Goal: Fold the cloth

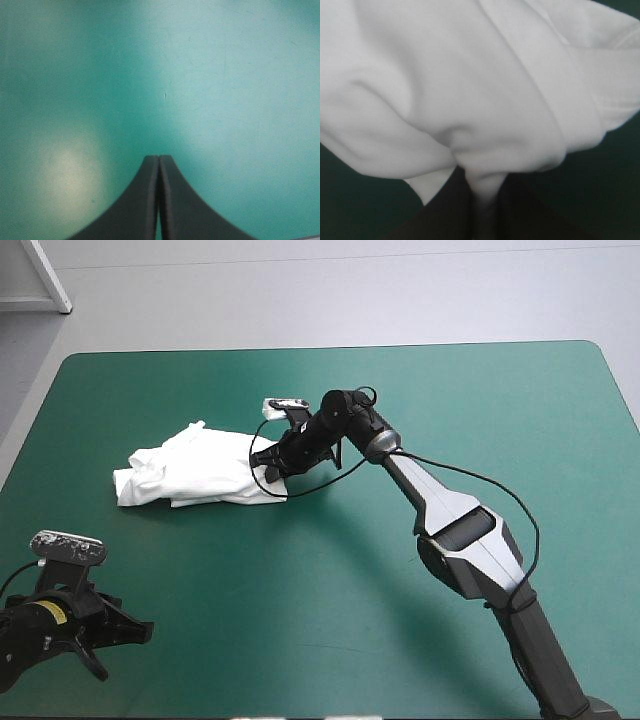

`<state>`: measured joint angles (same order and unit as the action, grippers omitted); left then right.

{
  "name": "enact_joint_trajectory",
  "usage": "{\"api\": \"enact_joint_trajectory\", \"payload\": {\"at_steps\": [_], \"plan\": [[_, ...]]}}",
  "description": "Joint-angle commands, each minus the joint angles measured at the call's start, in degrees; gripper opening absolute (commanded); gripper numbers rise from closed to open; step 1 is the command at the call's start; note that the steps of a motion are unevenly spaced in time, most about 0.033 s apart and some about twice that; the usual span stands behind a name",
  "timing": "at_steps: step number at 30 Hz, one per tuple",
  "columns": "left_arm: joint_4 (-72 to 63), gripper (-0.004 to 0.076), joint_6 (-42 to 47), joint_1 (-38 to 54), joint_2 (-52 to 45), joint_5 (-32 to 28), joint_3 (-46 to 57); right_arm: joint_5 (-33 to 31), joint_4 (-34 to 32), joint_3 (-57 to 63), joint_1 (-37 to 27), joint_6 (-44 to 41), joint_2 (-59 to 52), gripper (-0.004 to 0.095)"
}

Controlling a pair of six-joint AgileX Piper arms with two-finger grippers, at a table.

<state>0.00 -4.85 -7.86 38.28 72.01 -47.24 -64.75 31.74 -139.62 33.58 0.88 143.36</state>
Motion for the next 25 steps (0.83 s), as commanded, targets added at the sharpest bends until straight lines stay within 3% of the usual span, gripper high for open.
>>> {"api": "enact_joint_trajectory", "payload": {"at_steps": [1, 10, 25], "plan": [[0.00, -0.0008, 0.09, -0.03, 0.36, 1.97, -1.39, 1.43, -1.92, -3.46, -1.15, 0.07, -4.49, -0.0019], [0.00, -0.0008, 0.09, -0.03, 0.36, 1.89, -1.39, -6.73, -24.48, -9.73, -8.24, -6.83, -5.04, -0.0019], [0.00, -0.0008, 0.09, -0.03, 0.36, 1.89, -1.39, -6.73, -25.83, -9.62, -37.14, -7.75, -5.62, -0.0019]]}}
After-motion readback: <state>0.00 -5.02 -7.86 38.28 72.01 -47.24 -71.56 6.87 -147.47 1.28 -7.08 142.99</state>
